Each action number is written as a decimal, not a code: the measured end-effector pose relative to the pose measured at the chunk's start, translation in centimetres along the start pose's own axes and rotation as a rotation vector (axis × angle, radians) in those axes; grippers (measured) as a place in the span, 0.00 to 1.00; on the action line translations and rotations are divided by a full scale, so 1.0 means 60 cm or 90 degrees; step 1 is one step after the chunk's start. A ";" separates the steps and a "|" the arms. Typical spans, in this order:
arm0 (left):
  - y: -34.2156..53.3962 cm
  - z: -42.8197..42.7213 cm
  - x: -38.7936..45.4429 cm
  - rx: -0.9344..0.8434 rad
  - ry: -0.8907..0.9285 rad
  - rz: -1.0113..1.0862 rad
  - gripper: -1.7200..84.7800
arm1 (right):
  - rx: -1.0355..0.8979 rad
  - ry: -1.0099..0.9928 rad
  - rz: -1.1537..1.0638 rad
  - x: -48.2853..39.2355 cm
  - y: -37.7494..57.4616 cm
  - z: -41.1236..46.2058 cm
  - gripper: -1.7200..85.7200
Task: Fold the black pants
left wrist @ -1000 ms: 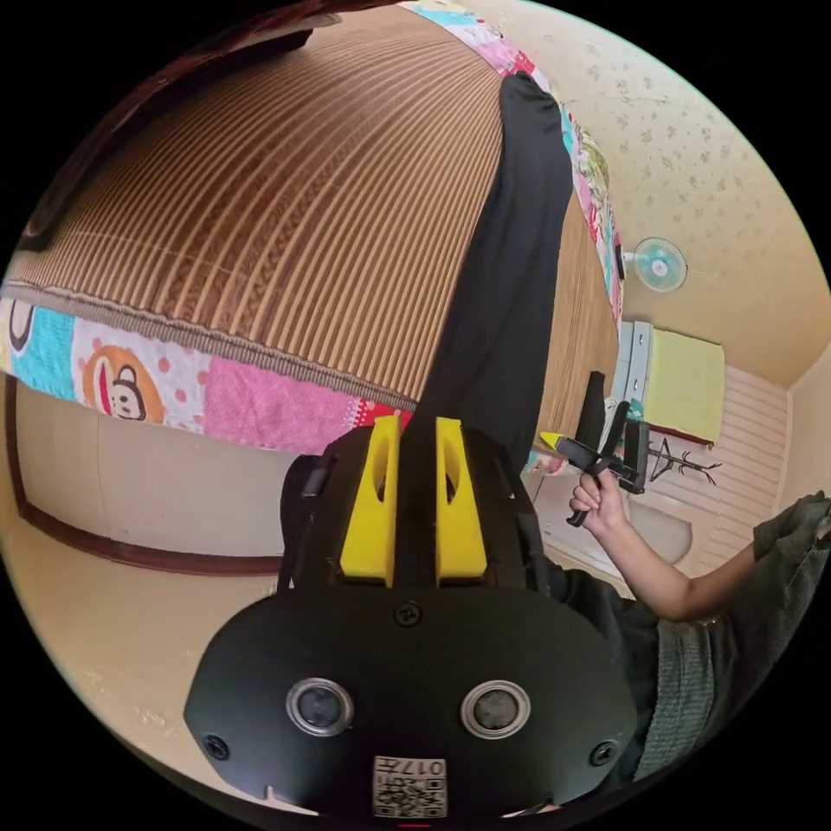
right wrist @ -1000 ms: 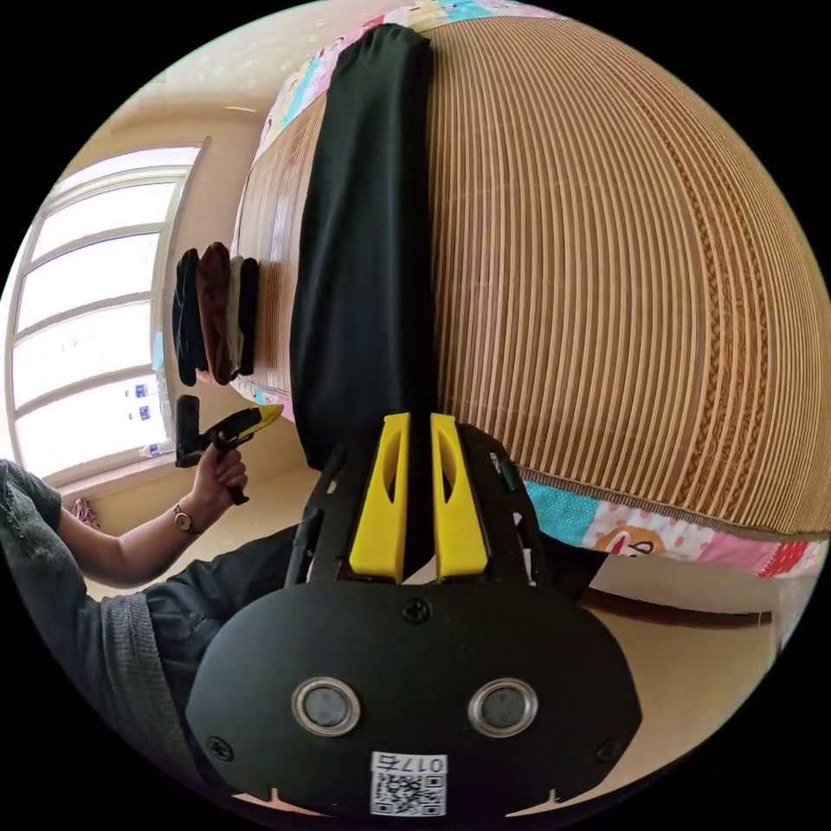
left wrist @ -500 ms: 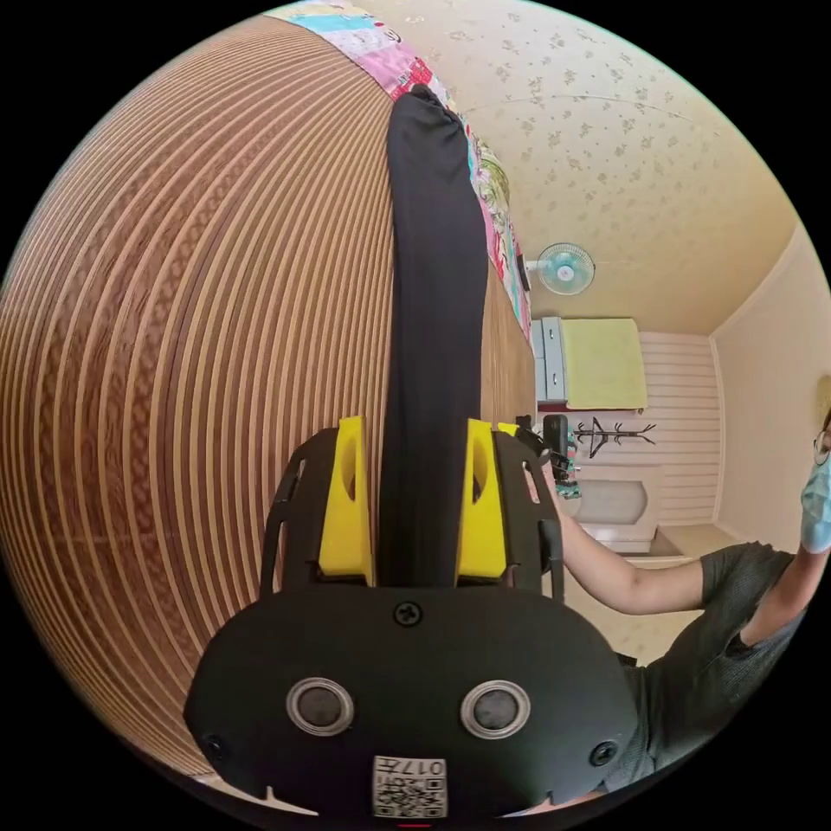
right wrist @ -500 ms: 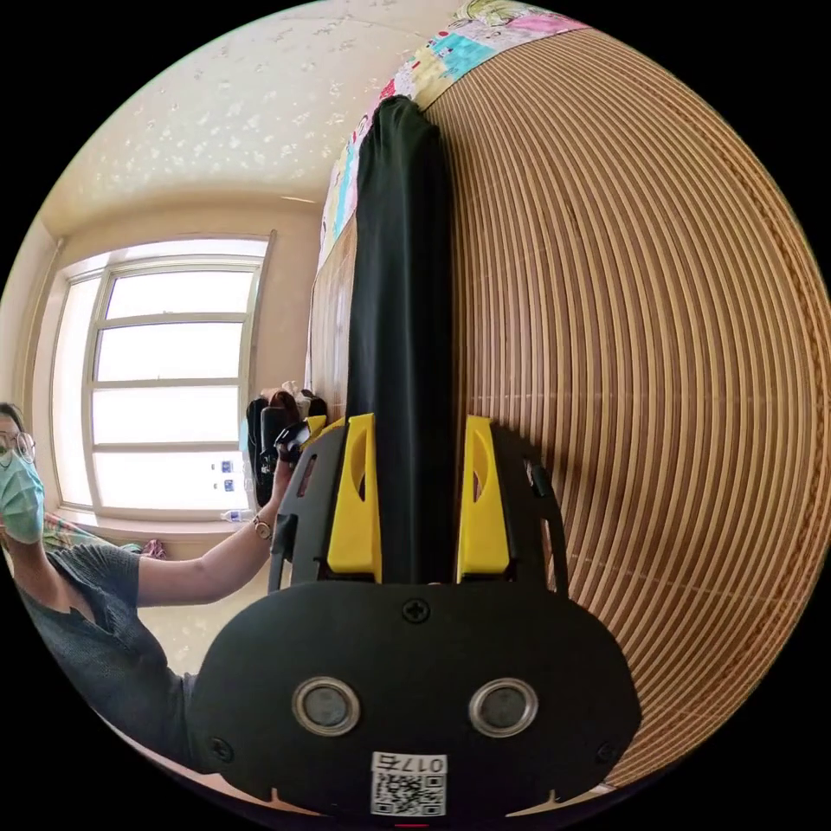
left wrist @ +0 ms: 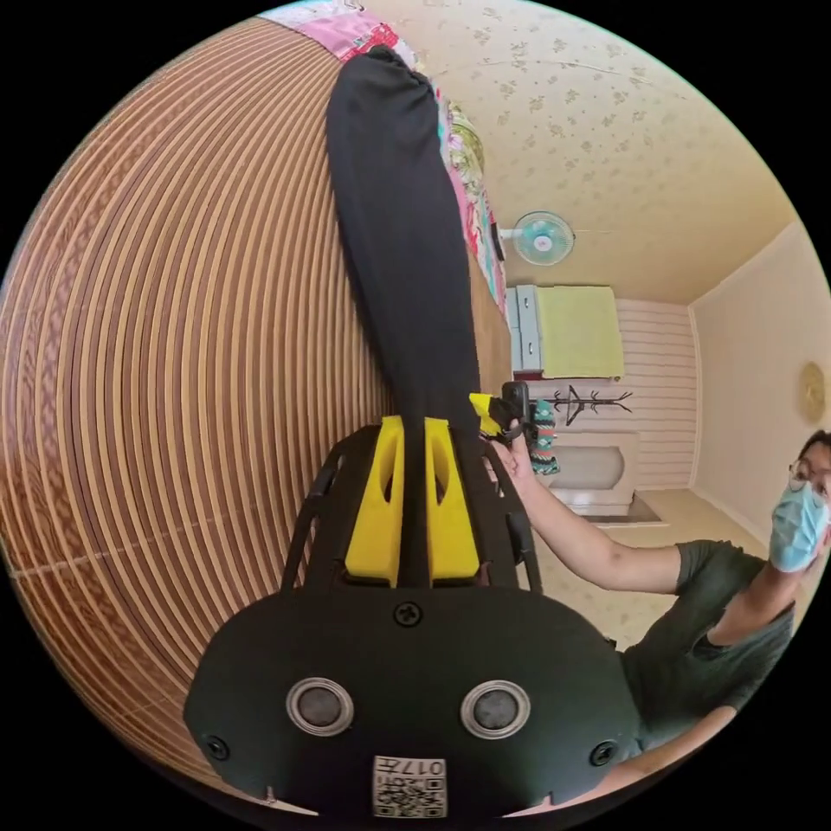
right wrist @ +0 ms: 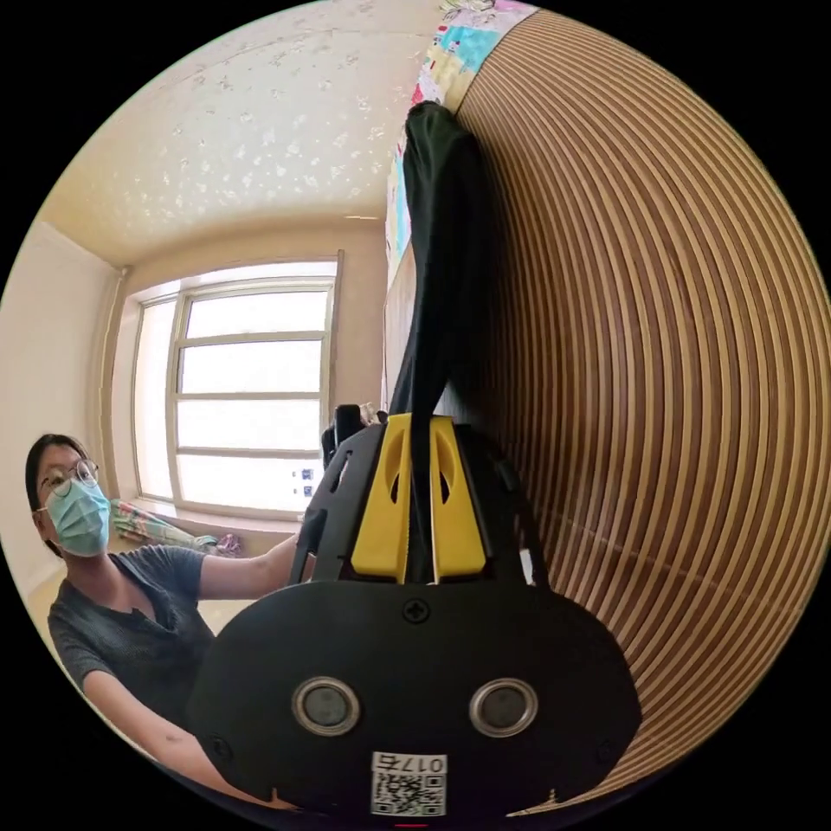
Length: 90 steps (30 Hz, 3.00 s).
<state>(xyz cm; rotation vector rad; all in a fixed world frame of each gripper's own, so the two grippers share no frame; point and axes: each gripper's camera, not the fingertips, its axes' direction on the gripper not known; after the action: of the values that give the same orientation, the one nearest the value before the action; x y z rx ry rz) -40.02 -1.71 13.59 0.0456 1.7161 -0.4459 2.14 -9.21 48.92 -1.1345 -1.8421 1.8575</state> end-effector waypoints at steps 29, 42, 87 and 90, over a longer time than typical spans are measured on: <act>0.381 -0.103 0.948 0.198 0.132 0.498 0.06 | 0.091 0.013 -0.633 -0.786 0.405 -0.210 0.04; 0.158 0.183 0.549 0.097 -0.172 0.215 0.07 | 0.019 0.348 -0.278 -0.457 0.119 -0.075 0.04; 0.526 0.297 0.202 -0.130 -0.205 -0.071 0.13 | -0.203 0.077 0.131 -0.077 0.186 -0.043 0.10; 0.575 0.172 0.286 -0.085 -0.293 -0.046 0.13 | -0.267 0.064 0.060 -0.154 0.173 0.063 0.10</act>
<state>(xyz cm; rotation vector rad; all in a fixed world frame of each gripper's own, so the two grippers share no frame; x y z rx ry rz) -24.24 23.16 -13.30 -0.2021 1.2915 -0.3603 8.79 -19.76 41.71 -1.4397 -2.2149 1.4625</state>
